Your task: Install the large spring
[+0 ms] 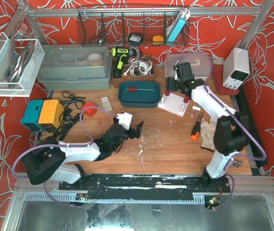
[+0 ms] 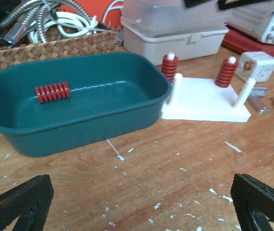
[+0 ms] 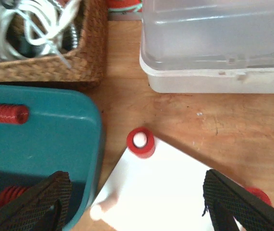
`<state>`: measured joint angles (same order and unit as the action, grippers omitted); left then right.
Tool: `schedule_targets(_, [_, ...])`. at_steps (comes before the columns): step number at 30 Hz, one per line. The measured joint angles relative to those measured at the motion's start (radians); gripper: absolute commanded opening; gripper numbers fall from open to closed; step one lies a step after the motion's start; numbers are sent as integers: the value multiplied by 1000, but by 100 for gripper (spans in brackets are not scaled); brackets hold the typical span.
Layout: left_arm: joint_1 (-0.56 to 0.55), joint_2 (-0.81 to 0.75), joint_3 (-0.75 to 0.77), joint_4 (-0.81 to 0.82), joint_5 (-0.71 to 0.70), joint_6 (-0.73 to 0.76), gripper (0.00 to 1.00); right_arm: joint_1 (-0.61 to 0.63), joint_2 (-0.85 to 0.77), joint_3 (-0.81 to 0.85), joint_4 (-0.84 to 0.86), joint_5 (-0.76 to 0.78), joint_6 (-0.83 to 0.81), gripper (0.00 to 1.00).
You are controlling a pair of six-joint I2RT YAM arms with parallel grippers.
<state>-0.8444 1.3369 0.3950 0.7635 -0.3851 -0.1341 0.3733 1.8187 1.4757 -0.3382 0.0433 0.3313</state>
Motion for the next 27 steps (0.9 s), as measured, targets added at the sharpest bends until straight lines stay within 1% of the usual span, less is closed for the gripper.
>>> schedule_targets(5, [0, 5, 25, -50, -45, -4, 100, 0, -234, -121, -50, -48, 11, 87])
schedule_targets(6, [0, 10, 36, -58, -49, -2, 98, 0, -292, -164, -53, -65, 13, 88])
schedule_targets(9, [4, 37, 84, -88, -64, 19, 82, 8, -439, -283, -51, -89, 15, 91])
schedule_targets(11, [25, 72, 144, -137, -66, 31, 79, 19, -515, -358, -51, -95, 17, 91])
schedule_targets(15, [132, 148, 294, -238, -13, 23, 59, 43, -637, -508, -14, -126, 35, 92])
schedule_targets(17, [182, 184, 363, -277, 22, 32, 53, 53, -702, -586, 11, -131, 42, 93])
schedule_targets(21, [244, 279, 513, -350, 82, 86, 50, 63, -845, -712, 58, -118, 59, 94])
schedule_targets(24, [280, 356, 604, -391, 138, 146, 50, 63, -935, -767, 114, -103, 77, 94])
schedule_targets(27, [320, 447, 708, -460, 188, 217, 50, 63, -991, -796, 158, -82, 84, 95])
